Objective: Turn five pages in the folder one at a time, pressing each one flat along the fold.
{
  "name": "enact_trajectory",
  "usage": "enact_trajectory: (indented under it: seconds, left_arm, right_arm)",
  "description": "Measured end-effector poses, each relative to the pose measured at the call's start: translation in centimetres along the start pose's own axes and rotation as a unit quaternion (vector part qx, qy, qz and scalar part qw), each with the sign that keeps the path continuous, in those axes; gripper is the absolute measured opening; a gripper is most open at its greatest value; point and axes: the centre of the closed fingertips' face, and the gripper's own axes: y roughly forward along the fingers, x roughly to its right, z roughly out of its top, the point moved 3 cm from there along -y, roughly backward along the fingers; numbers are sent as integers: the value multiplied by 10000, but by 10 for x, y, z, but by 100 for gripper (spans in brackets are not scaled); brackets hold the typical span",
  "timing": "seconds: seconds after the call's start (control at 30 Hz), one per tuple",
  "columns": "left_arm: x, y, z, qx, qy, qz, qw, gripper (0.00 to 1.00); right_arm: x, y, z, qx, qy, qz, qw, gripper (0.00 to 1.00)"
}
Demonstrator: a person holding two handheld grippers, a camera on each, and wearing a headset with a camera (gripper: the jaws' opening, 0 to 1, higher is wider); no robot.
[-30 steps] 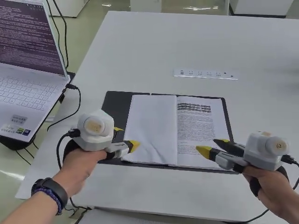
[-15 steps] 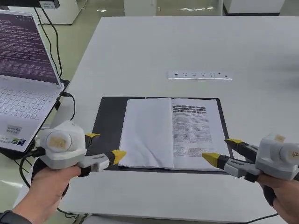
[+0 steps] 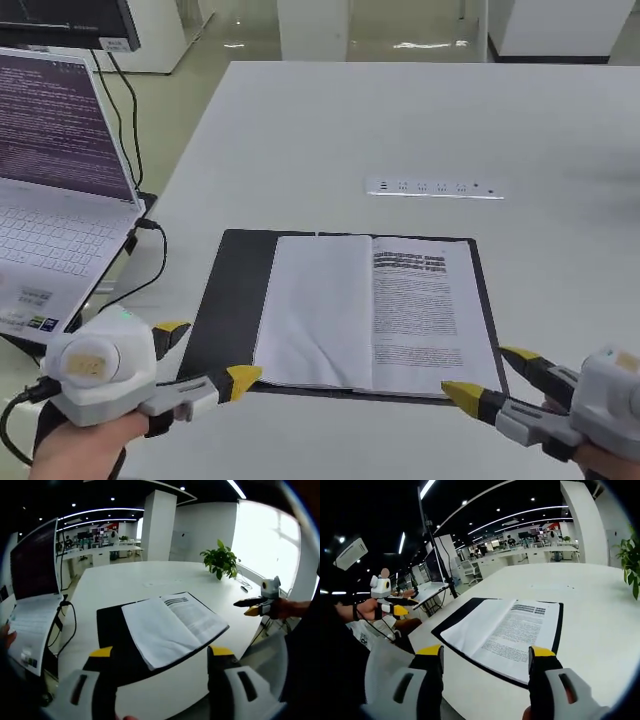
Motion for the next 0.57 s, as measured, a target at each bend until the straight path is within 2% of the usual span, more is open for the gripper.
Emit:
enact_trajectory:
  seconds: [0.17,0.57]
  left_arm:
    - [5,1,-5,-80,91,49,9999,75]
    - [10,3,-5,-1,26,7,10000,76]
  right_arm:
    - [-3,-5,-5,-125,-154,14,9998,71]
    - [-3,-7,-3,-12,-40,-39,10000,71]
